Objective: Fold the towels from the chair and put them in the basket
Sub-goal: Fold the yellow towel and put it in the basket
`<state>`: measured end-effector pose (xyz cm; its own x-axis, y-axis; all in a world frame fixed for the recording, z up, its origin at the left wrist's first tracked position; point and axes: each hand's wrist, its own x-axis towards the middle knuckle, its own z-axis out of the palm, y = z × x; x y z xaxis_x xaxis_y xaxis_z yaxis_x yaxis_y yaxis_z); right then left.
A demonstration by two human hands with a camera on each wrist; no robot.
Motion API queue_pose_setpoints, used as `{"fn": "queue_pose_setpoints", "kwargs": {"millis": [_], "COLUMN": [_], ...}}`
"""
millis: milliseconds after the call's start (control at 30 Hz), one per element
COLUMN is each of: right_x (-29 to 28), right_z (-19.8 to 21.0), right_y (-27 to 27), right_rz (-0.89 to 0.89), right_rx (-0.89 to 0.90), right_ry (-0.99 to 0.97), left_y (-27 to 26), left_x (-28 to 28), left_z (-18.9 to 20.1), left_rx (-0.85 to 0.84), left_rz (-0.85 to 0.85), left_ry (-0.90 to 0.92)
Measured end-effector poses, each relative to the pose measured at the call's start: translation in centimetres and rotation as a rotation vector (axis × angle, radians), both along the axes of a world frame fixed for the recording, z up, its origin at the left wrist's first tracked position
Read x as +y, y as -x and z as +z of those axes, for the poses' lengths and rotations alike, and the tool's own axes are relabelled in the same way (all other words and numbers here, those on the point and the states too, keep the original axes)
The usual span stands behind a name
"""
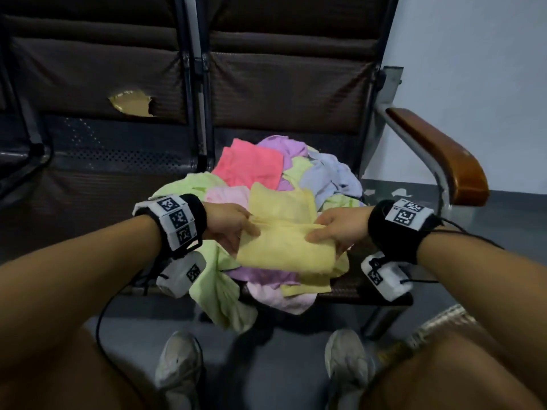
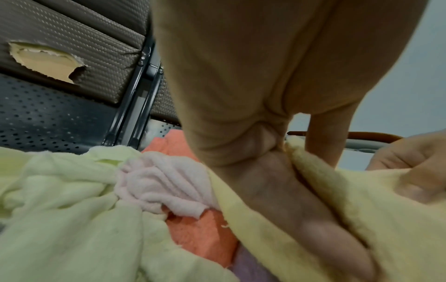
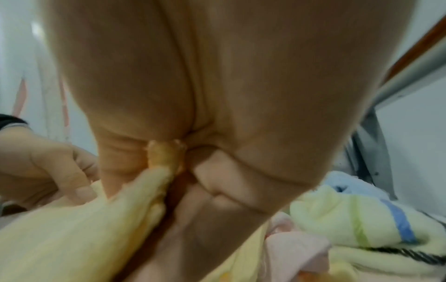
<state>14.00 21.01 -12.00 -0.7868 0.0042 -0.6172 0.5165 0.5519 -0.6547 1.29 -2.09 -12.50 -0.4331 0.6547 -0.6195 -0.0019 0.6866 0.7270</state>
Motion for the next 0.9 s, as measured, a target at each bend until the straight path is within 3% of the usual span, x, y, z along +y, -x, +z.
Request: {"fn": "queue_pose_setpoints", "kwargs": {"millis": [133, 367, 533, 633, 700, 767, 900], "right_x": [0.8, 2.7, 3.3, 3.1, 2.6, 1.9, 1.2], "right_z": [-1.0, -2.7, -4.3, -5.0, -5.5, -6.0, -7.2], "right_y": [1.5, 7.4, 10.7, 10.8, 9.7, 8.0, 4.9], "right_rz": [-0.129, -0.52, -0.616, -0.487, -0.352, -0.21, 0.087], "right_rx": [0.029, 0.497, 0.521, 0.52, 0.609, 0.671, 0.609], "right_ry": [-0.019, -0.184, -0.238, -0.392, -0.51, -0.543, -0.588], "left_y": [1.6, 6.5, 8.4, 7.7, 6.6, 5.5, 4.2], "left_x": [1.0, 5.1, 7.5, 7.3, 6.6, 5.8, 3.7], "left_z": [-0.8, -3.6, -4.8, -5.7, -6.0, -6.4, -7.4], "left_rx": [0.036, 0.349, 0.429, 0.626, 0.612, 0.526, 0.63], "left_rz": [0.073, 0.494, 0.663, 0.61, 0.505, 0.321, -0.06], "left_ry": [-0.021, -0.332, -0.324, -0.274, -0.313, -0.325, -0.14]}}
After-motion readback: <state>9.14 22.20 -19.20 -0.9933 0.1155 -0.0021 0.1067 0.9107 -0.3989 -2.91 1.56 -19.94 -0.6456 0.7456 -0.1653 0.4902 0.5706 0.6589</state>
